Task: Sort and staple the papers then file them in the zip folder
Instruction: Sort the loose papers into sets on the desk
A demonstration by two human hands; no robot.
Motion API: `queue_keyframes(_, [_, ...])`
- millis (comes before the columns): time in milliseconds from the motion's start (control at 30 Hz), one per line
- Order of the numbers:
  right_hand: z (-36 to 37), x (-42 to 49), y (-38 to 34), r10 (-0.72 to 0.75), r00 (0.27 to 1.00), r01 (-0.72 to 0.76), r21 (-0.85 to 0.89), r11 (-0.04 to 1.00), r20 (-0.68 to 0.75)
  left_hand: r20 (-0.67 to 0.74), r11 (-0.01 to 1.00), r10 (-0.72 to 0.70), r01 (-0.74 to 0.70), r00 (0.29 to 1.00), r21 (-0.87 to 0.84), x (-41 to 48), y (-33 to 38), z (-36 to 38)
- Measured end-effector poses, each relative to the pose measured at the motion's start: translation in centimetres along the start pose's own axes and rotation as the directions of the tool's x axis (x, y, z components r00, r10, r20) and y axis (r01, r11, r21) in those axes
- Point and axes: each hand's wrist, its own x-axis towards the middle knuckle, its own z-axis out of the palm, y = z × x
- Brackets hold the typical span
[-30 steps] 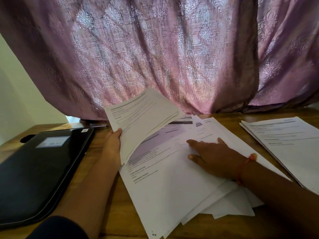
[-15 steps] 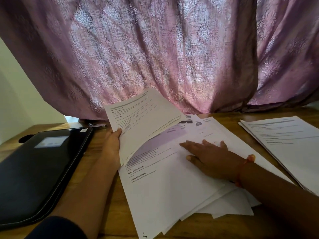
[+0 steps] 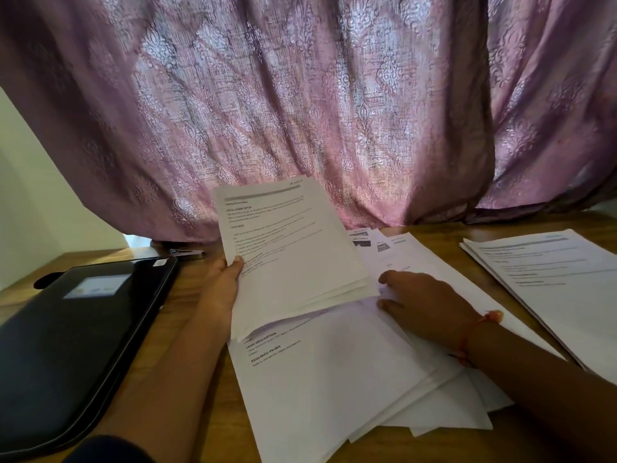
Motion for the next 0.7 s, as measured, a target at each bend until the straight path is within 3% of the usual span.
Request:
queue_keyframes(167, [0.1, -0.1, -0.1, 0.019, 1.0, -0.019, -0.003, 1.0, -0.022, 0.012, 0.995, 0.05, -0.051, 0.999, 0.09, 0.1, 0.1, 0.1])
queue_keyframes(467, [0.5, 0.7, 0.5, 0.088, 0.993, -0.089, -0.006, 0.996, -0.08, 0.013, 0.999, 0.025, -0.026, 1.0, 0.047, 0.6, -0.3, 0.0])
queue_keyframes(700, [-0.1, 0.7, 1.1, 0.16, 0.985, -0.154, 0.096, 0.983, -0.059, 0.025, 0.999, 0.028, -0.029, 0.999, 0.033, 0.5, -0.4, 0.1])
